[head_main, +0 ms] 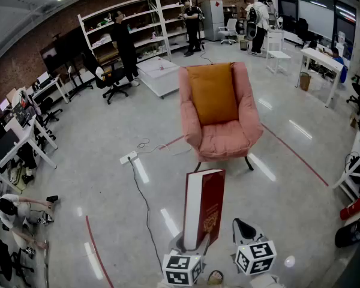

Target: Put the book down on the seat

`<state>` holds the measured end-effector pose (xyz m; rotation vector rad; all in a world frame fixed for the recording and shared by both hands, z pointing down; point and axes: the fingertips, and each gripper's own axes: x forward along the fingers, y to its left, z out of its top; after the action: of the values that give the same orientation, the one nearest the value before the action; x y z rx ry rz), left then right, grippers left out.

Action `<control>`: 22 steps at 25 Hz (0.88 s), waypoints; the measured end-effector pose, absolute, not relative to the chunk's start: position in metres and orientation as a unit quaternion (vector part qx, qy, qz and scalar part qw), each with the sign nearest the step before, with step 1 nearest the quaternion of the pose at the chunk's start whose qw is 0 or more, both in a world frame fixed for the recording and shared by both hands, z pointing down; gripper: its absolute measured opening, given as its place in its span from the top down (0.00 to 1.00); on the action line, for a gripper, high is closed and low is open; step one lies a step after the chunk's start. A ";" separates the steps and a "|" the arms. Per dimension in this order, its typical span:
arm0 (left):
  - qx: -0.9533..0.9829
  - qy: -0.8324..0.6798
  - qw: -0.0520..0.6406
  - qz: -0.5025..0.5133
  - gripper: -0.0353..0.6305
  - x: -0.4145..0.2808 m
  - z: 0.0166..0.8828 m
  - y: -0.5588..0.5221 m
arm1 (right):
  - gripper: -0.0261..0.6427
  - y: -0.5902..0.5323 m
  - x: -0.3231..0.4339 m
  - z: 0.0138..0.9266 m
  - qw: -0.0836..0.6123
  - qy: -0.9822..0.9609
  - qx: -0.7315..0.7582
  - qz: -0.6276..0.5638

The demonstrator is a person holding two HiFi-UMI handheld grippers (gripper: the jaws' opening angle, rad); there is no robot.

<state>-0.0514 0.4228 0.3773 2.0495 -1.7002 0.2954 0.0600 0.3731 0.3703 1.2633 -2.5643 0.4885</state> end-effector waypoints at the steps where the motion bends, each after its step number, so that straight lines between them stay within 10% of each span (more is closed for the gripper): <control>1: 0.746 -0.617 0.224 0.107 0.58 -0.052 0.378 0.428 | 0.95 0.377 0.059 0.369 0.118 -0.879 0.432 0.166; 22: 0.730 -0.647 0.205 0.081 0.58 -0.053 0.371 0.433 | 0.95 0.386 0.070 0.356 0.114 -0.895 0.409 0.140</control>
<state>-0.0534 0.4329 0.3709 2.0340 -1.8035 0.2248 0.0699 0.3857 0.3562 1.1990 -2.6229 0.4104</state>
